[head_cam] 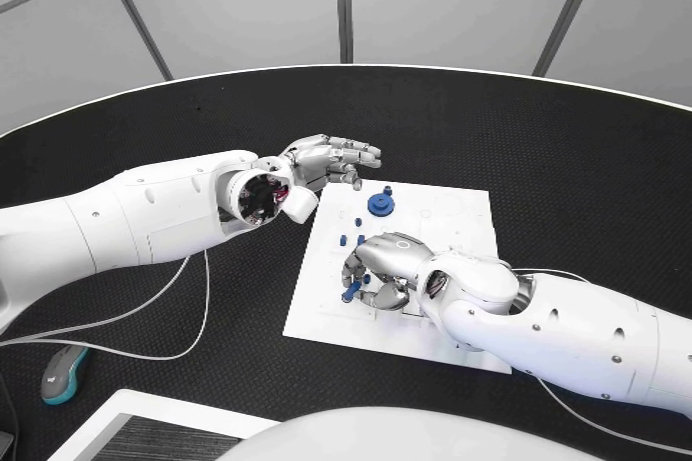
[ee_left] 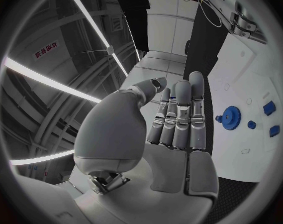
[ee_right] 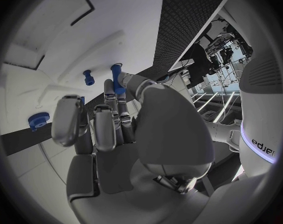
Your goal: Assemble the parts on the task board
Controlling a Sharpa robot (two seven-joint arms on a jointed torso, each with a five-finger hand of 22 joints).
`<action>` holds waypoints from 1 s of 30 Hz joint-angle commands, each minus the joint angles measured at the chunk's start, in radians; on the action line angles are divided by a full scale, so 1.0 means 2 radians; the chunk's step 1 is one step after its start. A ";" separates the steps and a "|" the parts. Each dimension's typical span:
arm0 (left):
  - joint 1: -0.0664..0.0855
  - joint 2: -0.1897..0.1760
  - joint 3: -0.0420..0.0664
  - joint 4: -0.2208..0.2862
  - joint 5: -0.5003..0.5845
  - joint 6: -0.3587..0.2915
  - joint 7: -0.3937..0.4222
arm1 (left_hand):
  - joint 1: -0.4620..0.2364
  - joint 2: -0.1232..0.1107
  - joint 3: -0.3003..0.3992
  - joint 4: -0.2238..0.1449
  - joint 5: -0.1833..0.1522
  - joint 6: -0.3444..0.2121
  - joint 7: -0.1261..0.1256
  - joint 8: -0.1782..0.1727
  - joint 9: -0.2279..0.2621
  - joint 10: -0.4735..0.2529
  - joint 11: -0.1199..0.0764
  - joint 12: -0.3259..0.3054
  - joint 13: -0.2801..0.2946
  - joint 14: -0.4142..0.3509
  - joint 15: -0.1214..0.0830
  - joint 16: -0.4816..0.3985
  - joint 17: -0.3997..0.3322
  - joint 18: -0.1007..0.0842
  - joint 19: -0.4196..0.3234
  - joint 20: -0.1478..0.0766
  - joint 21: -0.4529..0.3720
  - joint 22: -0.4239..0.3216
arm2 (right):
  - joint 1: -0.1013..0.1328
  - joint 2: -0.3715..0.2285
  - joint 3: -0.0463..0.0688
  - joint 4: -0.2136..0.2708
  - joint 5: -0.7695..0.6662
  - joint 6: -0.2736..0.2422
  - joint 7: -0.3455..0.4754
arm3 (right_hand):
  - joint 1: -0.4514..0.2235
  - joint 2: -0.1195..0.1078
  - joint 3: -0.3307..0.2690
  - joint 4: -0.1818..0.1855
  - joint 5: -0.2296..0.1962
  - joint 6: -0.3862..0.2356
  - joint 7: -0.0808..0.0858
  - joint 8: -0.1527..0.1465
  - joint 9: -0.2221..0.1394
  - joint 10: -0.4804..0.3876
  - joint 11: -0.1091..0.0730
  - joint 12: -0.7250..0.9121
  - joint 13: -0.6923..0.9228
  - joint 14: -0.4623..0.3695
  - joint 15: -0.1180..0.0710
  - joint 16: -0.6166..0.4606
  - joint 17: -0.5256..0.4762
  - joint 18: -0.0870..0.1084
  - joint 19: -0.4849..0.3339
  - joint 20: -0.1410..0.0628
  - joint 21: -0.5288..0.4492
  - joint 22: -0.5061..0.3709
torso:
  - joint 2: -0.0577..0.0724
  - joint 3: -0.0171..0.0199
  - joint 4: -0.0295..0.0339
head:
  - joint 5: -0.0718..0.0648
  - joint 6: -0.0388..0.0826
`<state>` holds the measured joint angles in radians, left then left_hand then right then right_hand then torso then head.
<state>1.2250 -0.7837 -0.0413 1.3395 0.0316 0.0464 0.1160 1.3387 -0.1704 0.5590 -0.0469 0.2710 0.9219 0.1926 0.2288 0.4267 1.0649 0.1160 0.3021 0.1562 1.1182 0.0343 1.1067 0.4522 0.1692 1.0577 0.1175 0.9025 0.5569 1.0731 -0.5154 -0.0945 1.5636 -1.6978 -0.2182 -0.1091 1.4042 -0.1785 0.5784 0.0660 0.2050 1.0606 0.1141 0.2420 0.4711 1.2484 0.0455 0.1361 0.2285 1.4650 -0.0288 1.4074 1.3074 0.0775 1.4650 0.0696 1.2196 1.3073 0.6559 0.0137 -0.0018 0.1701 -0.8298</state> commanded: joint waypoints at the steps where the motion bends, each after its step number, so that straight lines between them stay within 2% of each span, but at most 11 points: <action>1: 0.000 0.000 0.000 0.000 0.000 0.000 0.000 | -0.001 0.006 -0.003 0.001 -0.001 -0.002 0.000 -0.001 -0.001 -0.004 0.001 0.002 0.000 -0.002 0.000 -0.003 -0.001 0.008 -0.003 0.001 -0.003 -0.001 | 0.000 0.001 0.000 -0.001 0.000 0.004 0.000 | 0.002 0.005 0.000 -0.002 0.002 0.001 0.004 0.003 0.001 0.002 0.002 -0.002 0.000 0.028 -0.002 0.003 0.008 -0.004 0.015 -0.004 0.001 0.032 | -0.001 -0.0002 -0.0003 | 0.001 -0.001; 6: 0.000 0.000 0.000 0.000 0.000 0.000 0.000 | -0.001 0.006 -0.003 0.001 -0.001 -0.002 0.000 -0.001 -0.001 -0.004 0.001 0.002 0.000 -0.002 0.000 -0.003 -0.001 0.008 -0.003 0.001 -0.003 -0.001 | 0.000 0.003 0.000 -0.002 -0.004 0.009 -0.002 | 0.002 0.005 0.000 -0.003 0.002 0.001 0.004 0.003 0.001 0.002 0.002 -0.002 0.000 0.028 -0.002 0.003 0.009 -0.005 0.015 -0.003 0.002 0.033 | -0.001 -0.0008 -0.0003 | 0.002 -0.002; 17: 0.000 -0.001 0.000 0.003 0.000 0.001 -0.001 | -0.001 0.006 -0.003 0.001 -0.001 -0.002 0.000 -0.001 -0.001 -0.004 0.001 0.002 0.000 -0.002 0.000 -0.003 -0.001 0.008 -0.003 0.001 -0.003 -0.001 | -0.001 0.008 -0.001 -0.003 -0.026 0.015 -0.005 | 0.002 0.005 0.000 -0.004 0.003 0.000 0.004 0.003 0.001 0.002 0.002 -0.002 0.001 0.028 -0.002 0.003 0.009 -0.005 0.015 -0.003 0.003 0.033 | 0.000 -0.0010 0.0001 | 0.002 -0.003; 30: 0.000 0.000 0.000 0.004 0.000 0.001 -0.001 | 0.001 0.006 -0.004 0.001 -0.001 -0.003 0.000 -0.001 -0.001 -0.005 0.001 0.002 0.001 -0.003 0.000 -0.003 -0.001 0.008 -0.003 0.001 -0.004 -0.001 | -0.001 0.016 -0.002 -0.005 -0.031 0.027 -0.001 | -0.011 -0.003 -0.003 -0.005 0.002 -0.013 0.009 -0.006 0.001 -0.011 0.008 -0.014 0.001 0.029 0.004 0.005 0.012 -0.005 0.013 0.001 0.001 0.034 | -0.001 -0.0011 -0.0003 | 0.003 -0.003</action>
<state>1.2251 -0.7835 -0.0412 1.3482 0.0316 0.0490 0.1145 1.3387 -0.1704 0.5558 -0.0437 0.2710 0.9219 0.1926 0.2288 0.4256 1.0612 0.1197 0.3021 0.1569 1.1183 0.0344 1.1067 0.4506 0.1691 1.0577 0.1175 0.8984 0.5560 1.0720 -0.4847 -0.0993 1.5533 -1.7602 -0.1650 -0.1111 1.3936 -0.1879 0.5729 0.0606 0.2043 1.0430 0.1326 0.2342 0.4768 1.2338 0.0601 0.1122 0.2322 1.4650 -0.0287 1.4122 1.3081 0.0775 1.4649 0.0696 1.2196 1.3080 0.6538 0.0117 -0.0026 0.1765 -0.8364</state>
